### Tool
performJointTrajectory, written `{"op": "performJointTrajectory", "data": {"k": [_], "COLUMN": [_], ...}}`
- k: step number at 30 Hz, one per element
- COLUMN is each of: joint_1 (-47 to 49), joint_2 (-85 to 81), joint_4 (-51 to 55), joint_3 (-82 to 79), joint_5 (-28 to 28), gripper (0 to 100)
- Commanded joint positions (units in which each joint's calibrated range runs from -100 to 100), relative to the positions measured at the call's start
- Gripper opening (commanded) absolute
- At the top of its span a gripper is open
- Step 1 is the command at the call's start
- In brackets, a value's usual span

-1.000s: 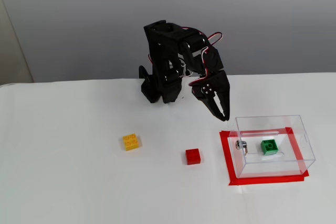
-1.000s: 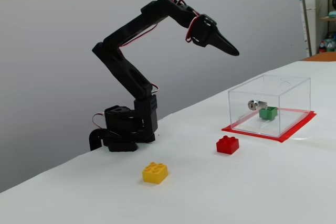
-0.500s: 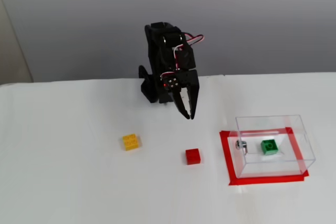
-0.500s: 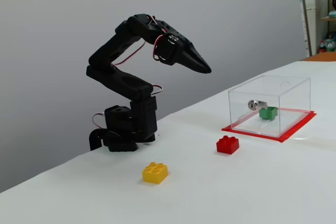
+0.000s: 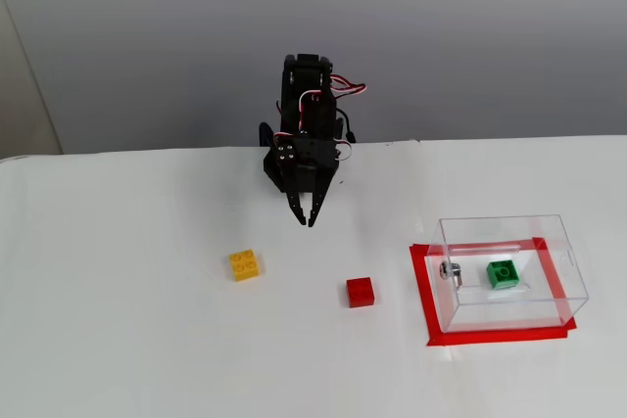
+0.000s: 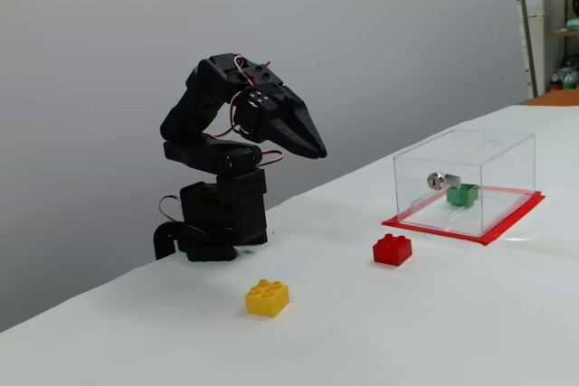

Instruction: Pick the green lego brick and place it into the transparent box

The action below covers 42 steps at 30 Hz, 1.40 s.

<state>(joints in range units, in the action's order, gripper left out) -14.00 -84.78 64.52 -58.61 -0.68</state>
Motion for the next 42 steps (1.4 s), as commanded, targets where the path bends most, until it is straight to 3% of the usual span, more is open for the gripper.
{"op": "performJointTrajectory", "data": {"k": [1,10,19,27,34,42], "joint_1": [-1.49,-0.9,5.01,1.91,1.76,2.28], "joint_2": [-3.43,-14.54,-15.05,-15.05,-15.05,-15.05], "joint_4": [-0.38,-0.64,-0.73,-0.9,-8.39,-8.3], "joint_3": [-2.24,-12.55,-22.05,-31.45,-38.68,-39.04], "joint_5": [0.11,0.11,0.16,-0.26,-0.31,-0.2], "gripper": [1,1,1,1,1,1]}}
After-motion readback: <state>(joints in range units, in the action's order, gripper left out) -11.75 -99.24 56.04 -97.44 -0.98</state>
